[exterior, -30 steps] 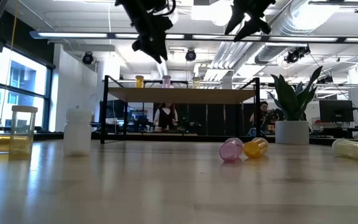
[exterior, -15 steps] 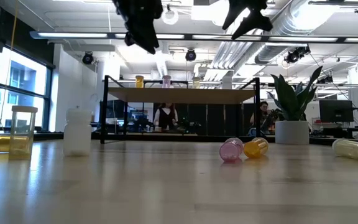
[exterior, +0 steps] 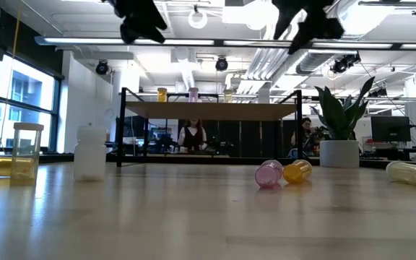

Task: Pick and place medicine bottles onto shelf by color
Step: Put the right white pill bottle on the shelf aligned with the other white pill bottle

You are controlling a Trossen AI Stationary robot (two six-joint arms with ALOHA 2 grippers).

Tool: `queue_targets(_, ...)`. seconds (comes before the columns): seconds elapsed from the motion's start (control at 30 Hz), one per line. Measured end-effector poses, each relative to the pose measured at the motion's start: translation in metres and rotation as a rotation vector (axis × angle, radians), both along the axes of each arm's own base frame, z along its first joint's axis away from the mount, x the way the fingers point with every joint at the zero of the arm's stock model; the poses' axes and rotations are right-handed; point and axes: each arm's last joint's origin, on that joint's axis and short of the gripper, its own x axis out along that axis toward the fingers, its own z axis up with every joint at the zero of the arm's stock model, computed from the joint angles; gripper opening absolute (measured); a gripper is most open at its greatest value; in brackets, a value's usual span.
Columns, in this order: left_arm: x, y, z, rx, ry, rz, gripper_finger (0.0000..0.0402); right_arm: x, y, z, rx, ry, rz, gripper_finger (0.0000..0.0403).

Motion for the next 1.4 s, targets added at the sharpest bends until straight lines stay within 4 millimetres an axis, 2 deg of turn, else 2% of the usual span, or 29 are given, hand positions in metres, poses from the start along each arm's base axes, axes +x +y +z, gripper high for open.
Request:
queue_targets(0.27, -0.002, -0.035, 0.001, 0.013, -0.134, -0.122, 0.0172, -0.014, 0.052, -0.027, 0.099, 0.107, -0.009, 0.0194)
queue_targets(0.47, 0.001, -0.057, 0.005, 0.030, -0.186, -0.231, 0.0172, -0.031, 0.092, -0.046, 0.140, 0.161, -0.040, 0.0194)
queue_targets(0.67, 0.004, -0.073, 0.009, 0.037, -0.234, -0.298, 0.0172, -0.054, 0.124, -0.052, 0.164, 0.223, -0.039, 0.0194)
queue_targets(0.9, 0.005, -0.084, 0.012, 0.012, -0.276, -0.330, 0.0172, -0.076, 0.154, -0.052, 0.196, 0.238, 0.003, 0.0197)
queue_targets(1.1, 0.005, -0.089, 0.012, -0.062, -0.283, -0.306, 0.0172, -0.099, 0.171, -0.054, 0.169, 0.298, 0.076, 0.0223)
queue_targets(1.4, 0.006, -0.104, 0.017, -0.215, -0.340, -0.281, 0.0172, -0.141, 0.197, -0.055, 0.064, 0.325, 0.328, 0.0239)
